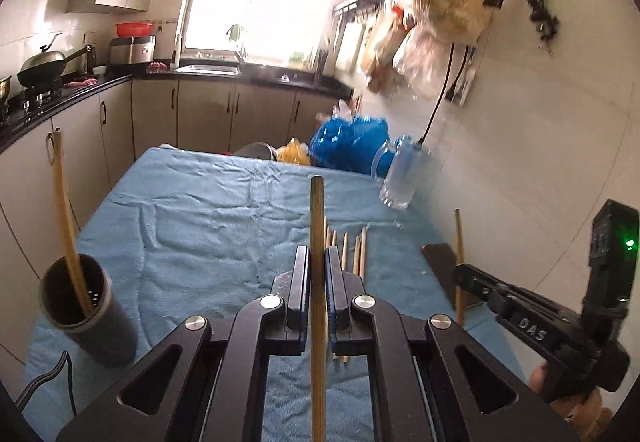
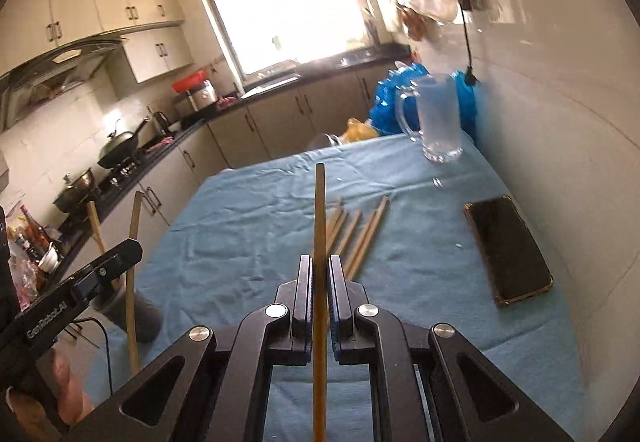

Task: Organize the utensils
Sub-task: 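Carry both upright chopsticks over the black holder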

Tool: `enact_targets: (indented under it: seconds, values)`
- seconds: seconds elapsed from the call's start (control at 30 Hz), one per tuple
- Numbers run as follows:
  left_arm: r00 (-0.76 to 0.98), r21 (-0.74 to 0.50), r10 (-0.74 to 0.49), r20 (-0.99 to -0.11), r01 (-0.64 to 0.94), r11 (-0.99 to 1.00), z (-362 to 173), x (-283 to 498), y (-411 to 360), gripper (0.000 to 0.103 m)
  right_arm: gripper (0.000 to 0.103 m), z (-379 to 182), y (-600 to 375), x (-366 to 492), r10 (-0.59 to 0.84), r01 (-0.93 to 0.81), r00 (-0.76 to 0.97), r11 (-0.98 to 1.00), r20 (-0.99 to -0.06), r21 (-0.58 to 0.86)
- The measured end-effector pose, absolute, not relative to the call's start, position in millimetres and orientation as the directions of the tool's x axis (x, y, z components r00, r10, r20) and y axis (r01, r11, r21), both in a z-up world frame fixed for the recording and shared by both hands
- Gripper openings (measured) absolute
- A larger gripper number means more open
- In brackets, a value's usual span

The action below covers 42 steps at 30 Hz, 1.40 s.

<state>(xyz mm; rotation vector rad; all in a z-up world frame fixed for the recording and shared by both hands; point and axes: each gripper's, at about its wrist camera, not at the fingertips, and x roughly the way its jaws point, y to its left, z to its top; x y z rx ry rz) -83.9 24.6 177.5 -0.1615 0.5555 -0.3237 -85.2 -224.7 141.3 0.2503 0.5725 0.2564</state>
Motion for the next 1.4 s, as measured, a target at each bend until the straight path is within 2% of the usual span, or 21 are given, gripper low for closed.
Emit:
enact_targets:
  seconds: [0.2, 0.47, 0.8, 1.07, 1.2, 1.4]
  values:
    - [0.848, -0.295, -0.336, -0.410, 0.226, 0.928, 205, -105, 72, 0.007, 0.007, 162, -197, -98, 0.353, -0.236, 0.825, 0.925, -0.440, 0.299]
    - [0.930, -0.322, -0.213, -0.301, 0.111, 0.940, 242, -120, 153, 0.007, 0.007, 197, -132, -91, 0.460, -0.360, 0.817, 0.878, -0.348, 0.316]
    - [0.960, -0.348, -0.042, -0.276, -0.059, 0.936, 251, -72, 236, 0.007, 0.007, 232, -13, -53, 0.583, -0.510, 0.773, 0.806, -0.250, 0.300]
    - [0.969, -0.394, -0.029, -0.244, -0.072, 0.916, 240, -28, 260, 0.007, 0.007, 227, 46, -15, 0.591, -0.519, 0.788, 0.788, -0.172, 0.330]
    - [0.973, -0.359, -0.007, -0.230, -0.078, 0.930, 226, -11, 254, 0.007, 0.007, 213, 65, 5, 0.579, -0.507, 0.792, 0.801, -0.195, 0.318]
    - [0.951, -0.337, -0.023, -0.308, -0.086, 0.938, 193, 8, 251, 0.007, 0.007, 179, 69, 19, 0.568, -0.491, 0.774, 0.818, -0.280, 0.300]
